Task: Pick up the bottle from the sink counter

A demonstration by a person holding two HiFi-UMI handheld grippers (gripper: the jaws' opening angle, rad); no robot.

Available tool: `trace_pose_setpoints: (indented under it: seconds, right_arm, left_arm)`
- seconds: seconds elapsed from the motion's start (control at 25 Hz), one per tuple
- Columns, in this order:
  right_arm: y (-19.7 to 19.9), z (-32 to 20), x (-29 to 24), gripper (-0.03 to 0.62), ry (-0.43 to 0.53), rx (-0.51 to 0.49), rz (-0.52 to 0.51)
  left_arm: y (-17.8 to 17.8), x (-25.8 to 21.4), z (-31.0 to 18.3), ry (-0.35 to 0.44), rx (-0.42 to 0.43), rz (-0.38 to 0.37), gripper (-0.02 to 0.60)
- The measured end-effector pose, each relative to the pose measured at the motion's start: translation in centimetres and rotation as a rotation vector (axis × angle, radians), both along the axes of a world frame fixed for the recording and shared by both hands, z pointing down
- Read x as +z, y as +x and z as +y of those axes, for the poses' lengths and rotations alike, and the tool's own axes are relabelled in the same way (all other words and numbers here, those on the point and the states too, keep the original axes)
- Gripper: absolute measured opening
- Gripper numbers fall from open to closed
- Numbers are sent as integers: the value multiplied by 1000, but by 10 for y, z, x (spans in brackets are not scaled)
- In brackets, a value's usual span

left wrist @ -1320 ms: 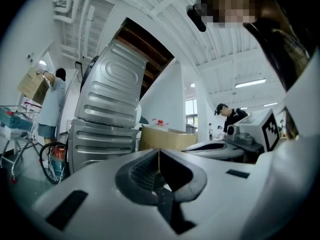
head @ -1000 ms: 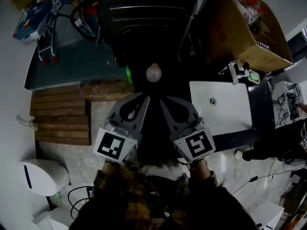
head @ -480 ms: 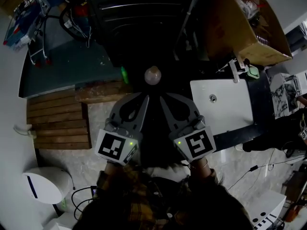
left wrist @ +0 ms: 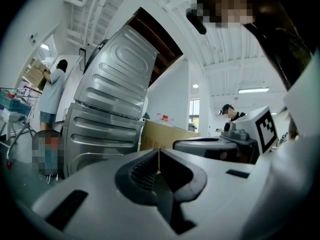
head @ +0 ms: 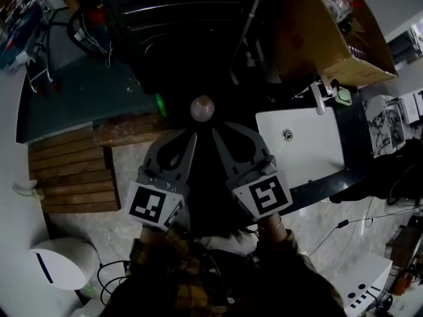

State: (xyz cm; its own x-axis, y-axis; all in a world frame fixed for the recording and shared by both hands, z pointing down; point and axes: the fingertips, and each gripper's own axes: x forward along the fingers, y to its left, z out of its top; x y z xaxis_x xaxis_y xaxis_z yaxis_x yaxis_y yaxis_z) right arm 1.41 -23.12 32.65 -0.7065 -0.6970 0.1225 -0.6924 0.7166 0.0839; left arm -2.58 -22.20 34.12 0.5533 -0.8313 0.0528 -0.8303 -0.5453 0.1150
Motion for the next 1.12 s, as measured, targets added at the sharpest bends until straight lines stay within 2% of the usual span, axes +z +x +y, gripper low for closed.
trace_pose_setpoints:
  seconds: [0.32,0.44,0.76,1.12]
  right_arm:
    - [1,-24,7,21,-14,4,-15]
    - [-1,-32,15,81,-36,-7,-4]
    - [-9,-57,31,123,-50,-10,0]
    - [-14,-84,73,158,-132,-3,9]
  left_arm:
    - [-4,14,-20,-24,-14,6,23]
    - [-5,19,-27,-29,-23,4,23]
    - [-7,32,-49,-24,-26,-6,23]
    - [-9,59,-68,-57,-17,-26,23]
